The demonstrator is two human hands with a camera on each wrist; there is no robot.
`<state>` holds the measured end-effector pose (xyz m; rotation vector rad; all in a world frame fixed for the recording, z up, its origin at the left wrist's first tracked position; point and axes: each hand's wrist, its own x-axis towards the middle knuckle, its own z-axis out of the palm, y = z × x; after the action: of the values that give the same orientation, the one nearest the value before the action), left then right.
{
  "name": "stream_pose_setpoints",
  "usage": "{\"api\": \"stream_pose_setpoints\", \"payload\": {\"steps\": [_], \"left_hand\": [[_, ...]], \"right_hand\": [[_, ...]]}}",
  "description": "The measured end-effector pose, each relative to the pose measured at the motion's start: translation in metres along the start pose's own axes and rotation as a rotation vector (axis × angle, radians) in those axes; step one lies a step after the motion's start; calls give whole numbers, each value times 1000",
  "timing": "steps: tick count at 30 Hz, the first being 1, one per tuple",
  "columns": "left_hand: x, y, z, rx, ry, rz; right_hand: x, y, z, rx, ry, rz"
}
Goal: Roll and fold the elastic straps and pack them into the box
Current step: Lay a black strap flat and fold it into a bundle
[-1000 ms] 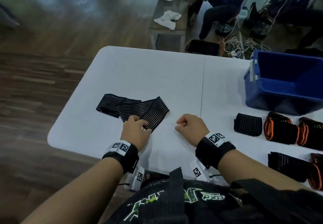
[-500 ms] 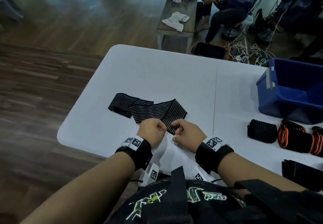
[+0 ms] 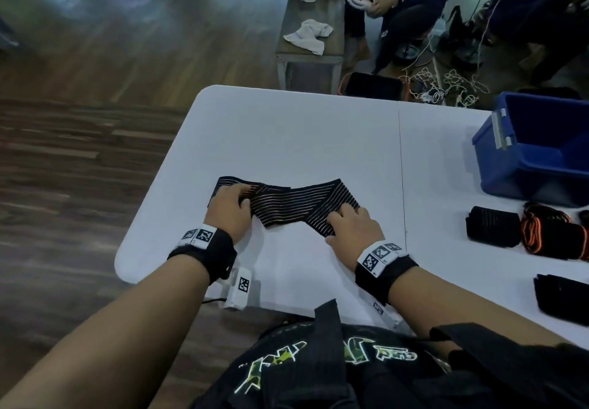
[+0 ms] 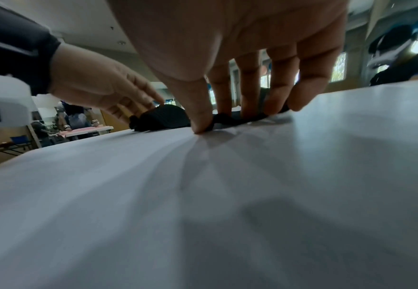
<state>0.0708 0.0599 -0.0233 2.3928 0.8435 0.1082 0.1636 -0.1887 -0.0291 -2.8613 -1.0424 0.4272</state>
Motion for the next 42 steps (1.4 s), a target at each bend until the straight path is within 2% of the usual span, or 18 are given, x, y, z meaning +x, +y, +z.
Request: {"api": "stream_pose_setpoints", "payload": {"steps": [6, 10, 13, 15, 19, 25, 28, 34, 37, 42], "left_hand": [[6, -18, 1, 136, -89, 58], [13, -8, 5, 295, -136, 19], [12, 5, 7, 426, -133, 36], [10, 14, 10, 429, -112, 101], [6, 25, 23, 395, -189, 203], [8, 26, 23, 258, -198, 230], [11, 24, 18, 110, -179, 188], [11, 33, 0, -141, 6, 70], [12, 47, -16, -219, 98, 84], [15, 86, -45, -345, 250, 183]], "right_hand": [[6, 26, -14, 20, -53, 140], [1, 50, -30, 79, -101, 353], [-7, 64, -43, 159, -54, 476], [-12, 68, -50, 241, -18, 507], [-17, 62, -50, 420, 106, 500], [-22, 49, -52, 661, 242, 435], [-20, 44, -57, 727, 296, 418], [-15, 43, -72, 892, 399, 372], [-10, 44, -87, 992, 436, 321], [-4, 44, -132, 1114, 509, 195]]}}
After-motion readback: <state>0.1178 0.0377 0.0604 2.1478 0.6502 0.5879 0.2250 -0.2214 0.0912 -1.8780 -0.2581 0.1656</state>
